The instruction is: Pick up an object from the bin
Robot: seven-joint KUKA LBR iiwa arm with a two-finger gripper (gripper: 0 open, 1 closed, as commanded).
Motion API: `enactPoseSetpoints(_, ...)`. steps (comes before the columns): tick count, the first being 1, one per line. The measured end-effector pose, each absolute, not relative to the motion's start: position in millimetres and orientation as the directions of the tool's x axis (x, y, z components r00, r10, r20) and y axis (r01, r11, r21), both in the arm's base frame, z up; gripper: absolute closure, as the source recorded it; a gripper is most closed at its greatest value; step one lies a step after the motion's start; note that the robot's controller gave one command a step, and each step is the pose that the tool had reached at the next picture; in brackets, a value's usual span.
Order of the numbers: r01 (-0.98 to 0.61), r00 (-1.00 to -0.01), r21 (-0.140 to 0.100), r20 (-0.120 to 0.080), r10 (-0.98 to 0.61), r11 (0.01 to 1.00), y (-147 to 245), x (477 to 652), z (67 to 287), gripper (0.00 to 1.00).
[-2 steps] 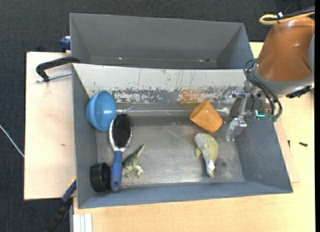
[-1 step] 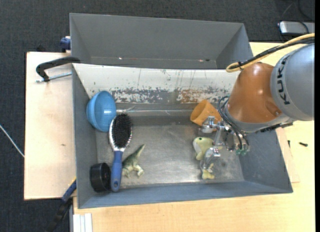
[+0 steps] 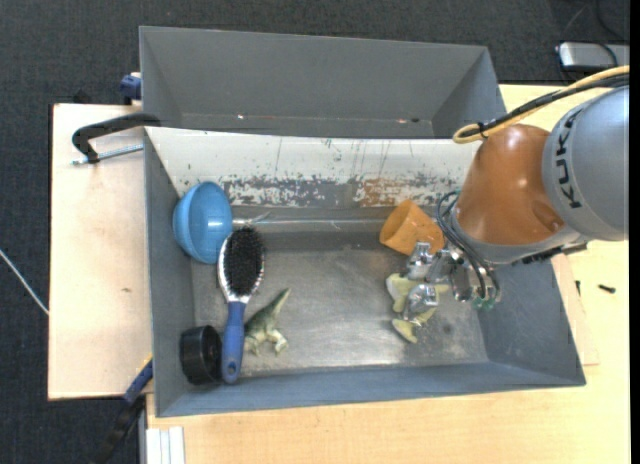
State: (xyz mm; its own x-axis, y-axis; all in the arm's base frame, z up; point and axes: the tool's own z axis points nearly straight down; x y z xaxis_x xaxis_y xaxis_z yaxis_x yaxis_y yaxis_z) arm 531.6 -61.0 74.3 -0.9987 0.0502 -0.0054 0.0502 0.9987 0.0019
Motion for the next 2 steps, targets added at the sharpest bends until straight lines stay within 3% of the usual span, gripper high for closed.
enactPoseSetpoints(1, -0.060, -0.998, -0.002, -0.014, -0.060, 0.998, -60, 537.5, 195, 1.00)
enactPoseSetpoints(2, -0.581, -0.814, -0.007, -0.009, -0.581, 0.814, -62, 507.4, 316, 1.00)
